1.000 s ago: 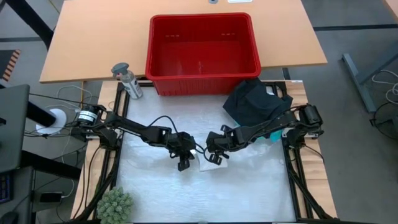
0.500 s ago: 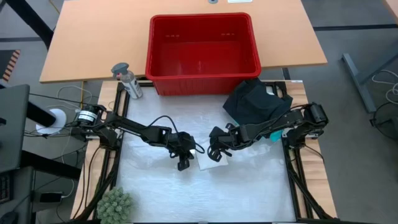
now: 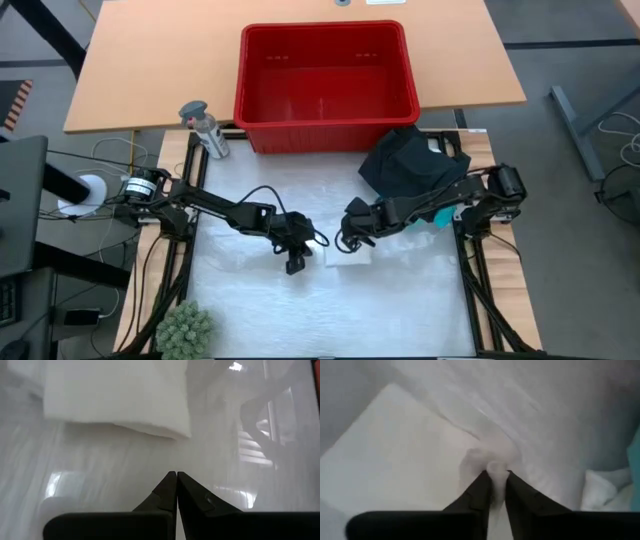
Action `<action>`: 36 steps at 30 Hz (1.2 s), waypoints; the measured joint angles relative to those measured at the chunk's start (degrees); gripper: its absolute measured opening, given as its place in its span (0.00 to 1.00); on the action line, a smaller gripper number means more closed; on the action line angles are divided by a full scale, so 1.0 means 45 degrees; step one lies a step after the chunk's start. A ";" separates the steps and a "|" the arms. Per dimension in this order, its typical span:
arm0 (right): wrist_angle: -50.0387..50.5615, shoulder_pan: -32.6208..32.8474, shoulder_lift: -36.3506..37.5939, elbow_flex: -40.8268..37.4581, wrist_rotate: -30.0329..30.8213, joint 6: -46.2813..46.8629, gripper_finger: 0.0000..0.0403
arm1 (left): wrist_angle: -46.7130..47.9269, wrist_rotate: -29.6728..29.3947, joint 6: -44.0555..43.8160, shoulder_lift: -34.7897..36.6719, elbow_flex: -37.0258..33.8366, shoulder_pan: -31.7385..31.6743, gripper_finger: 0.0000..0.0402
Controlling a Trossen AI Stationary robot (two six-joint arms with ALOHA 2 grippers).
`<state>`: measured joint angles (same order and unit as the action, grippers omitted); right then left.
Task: Fold Laundry from Bin
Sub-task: Stack the white underwear on top of the blue shorts
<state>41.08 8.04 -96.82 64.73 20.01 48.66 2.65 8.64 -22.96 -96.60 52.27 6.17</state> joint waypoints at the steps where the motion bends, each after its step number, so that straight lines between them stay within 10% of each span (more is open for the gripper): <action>1: 0.0072 -0.0107 0.0012 0.0000 -0.0050 0.0144 0.22 | -0.0106 -0.0008 0.0043 0.0000 0.0000 0.0000 0.00; 15: 0.1851 0.0480 0.2007 -0.0005 -0.0181 0.3047 0.81 | -0.2108 0.1289 0.0112 -0.0005 0.0000 -0.1061 0.16; 24: 0.2183 0.3081 0.2455 0.0000 0.0656 0.6527 0.87 | -0.1905 0.6668 -0.2312 0.0828 -0.0005 -0.3113 0.55; 36: 0.1112 0.1559 -0.0494 -0.0053 -0.0369 0.4797 0.87 | -0.0423 0.4219 -0.2258 0.1647 -0.0005 -0.2563 0.73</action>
<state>46.08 15.06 -99.04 64.49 18.35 70.25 0.75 27.63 -33.12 -89.19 52.25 -5.36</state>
